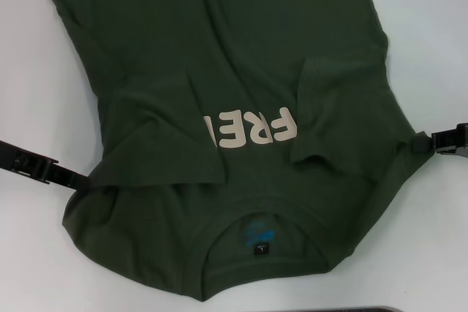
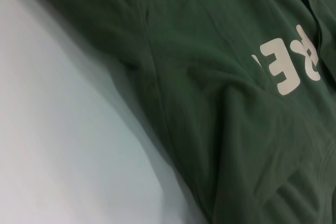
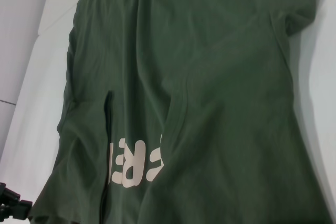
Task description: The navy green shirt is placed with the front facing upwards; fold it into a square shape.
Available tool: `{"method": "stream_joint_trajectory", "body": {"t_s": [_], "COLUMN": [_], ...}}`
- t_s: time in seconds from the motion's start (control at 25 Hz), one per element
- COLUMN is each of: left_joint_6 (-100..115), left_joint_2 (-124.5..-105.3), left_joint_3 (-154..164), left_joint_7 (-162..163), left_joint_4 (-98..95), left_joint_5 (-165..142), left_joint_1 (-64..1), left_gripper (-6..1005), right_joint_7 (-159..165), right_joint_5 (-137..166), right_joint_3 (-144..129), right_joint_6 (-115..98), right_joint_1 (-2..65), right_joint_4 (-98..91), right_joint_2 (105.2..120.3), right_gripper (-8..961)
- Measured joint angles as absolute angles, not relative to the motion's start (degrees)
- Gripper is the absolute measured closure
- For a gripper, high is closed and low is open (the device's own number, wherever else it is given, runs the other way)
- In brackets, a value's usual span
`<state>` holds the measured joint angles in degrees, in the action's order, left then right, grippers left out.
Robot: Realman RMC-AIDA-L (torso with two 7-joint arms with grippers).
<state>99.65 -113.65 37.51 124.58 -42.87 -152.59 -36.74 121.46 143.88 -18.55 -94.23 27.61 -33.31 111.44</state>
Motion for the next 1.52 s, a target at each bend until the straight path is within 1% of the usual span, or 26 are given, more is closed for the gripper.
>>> {"method": "stream_joint_trajectory", "body": {"t_s": [0.08, 0.36, 0.44, 0.56, 0.84, 1.04, 1.2, 1.32, 1.52], "left_joint_6": [99.48, 99.92, 100.62, 101.31, 100.88, 99.91, 98.71, 99.0, 99.58], "left_joint_2": [-113.65, -113.61, -113.51, -113.62, -114.78, -114.95, -114.2, -114.21, -114.31], "left_joint_3": [37.53, 37.53, 37.56, 37.66, 40.47, 39.85, 38.58, 39.05, 39.39], "left_joint_7": [124.5, 123.96, 123.65, 123.15, 122.79, 123.33, 124.06, 123.97, 123.77], "left_joint_4": [-42.89, -42.89, -42.95, -43.31, -43.95, -45.45, -44.55, -44.06, -44.03], "left_joint_5": [-152.41, -152.69, -152.69, -152.69, -152.71, -152.51, -152.5, -152.78, -152.84], "left_joint_1": [-36.74, -36.79, -36.81, -36.81, -36.89, -36.86, -37.22, -37.19, -36.86], "left_gripper": [905, 834, 632, 512, 247, 279, 304, 323, 546], "right_joint_7": [121.47, 121.59, 121.61, 121.62, 121.64, 121.64, 121.64, 121.64, 121.64], "right_joint_5": [143.88, 143.88, 143.88, 143.86, 143.73, 143.69, 143.68, 143.69, 143.69], "right_joint_3": [-18.55, -18.55, -18.55, -18.55, -18.54, -18.55, -18.55, -18.55, -18.54], "right_joint_6": [-94.22, -94.16, -94.14, -94.12, -94.12, -94.12, -94.13, -94.13, -94.08], "right_joint_1": [27.65, 27.7, 27.69, 27.69, 27.82, 27.91, 27.93, 27.86, 27.73], "right_joint_4": [-33.31, -33.31, -33.31, -33.31, -33.31, -33.31, -33.31, -33.31, -33.31], "right_joint_2": [111.44, 111.44, 111.44, 111.44, 111.41, 111.38, 111.35, 111.35, 111.35], "right_gripper": [917, 918, 918, 918, 918, 918, 918, 918, 918]}}
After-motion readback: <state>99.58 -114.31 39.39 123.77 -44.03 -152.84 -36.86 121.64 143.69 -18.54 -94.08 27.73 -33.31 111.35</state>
